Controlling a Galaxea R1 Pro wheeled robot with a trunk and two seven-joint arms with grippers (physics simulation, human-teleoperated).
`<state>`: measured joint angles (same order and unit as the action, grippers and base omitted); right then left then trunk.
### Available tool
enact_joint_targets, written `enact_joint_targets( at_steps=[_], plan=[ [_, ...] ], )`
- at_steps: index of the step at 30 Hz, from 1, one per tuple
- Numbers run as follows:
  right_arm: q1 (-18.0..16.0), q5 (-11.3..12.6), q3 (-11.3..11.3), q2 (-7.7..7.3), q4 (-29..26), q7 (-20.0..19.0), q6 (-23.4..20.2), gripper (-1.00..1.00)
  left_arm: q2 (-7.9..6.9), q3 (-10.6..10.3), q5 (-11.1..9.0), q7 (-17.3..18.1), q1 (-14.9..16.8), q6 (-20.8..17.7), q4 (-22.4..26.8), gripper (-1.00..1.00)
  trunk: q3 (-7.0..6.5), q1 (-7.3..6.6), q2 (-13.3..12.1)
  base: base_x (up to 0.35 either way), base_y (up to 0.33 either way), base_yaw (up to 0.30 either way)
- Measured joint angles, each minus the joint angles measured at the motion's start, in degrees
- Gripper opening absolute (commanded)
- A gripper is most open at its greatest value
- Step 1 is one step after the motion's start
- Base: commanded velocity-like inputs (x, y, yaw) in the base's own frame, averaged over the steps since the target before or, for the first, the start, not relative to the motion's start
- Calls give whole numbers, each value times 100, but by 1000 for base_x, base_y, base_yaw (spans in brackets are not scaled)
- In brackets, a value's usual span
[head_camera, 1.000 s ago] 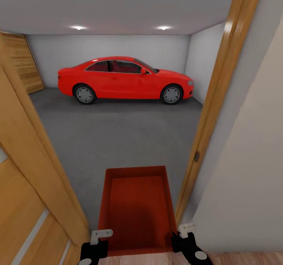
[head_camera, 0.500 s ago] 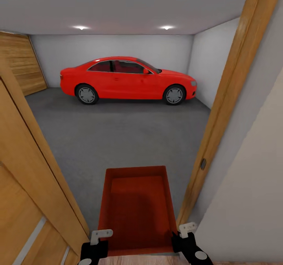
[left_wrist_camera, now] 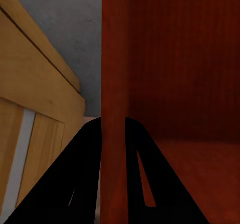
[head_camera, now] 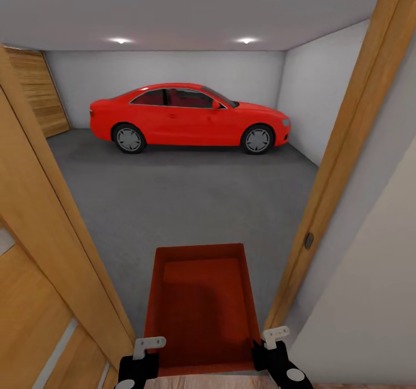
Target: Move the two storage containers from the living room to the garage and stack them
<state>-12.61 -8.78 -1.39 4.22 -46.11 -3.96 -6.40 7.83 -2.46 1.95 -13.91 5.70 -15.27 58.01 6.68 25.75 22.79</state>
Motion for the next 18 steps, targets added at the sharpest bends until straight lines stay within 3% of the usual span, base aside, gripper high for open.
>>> enact_joint_targets(
  at_steps=[18],
  plan=[
    [0,1,0,0,1,0,0,-100,0,1,2,1,0,0,0,-100,0,0,0,1,1,-28]
  ],
)
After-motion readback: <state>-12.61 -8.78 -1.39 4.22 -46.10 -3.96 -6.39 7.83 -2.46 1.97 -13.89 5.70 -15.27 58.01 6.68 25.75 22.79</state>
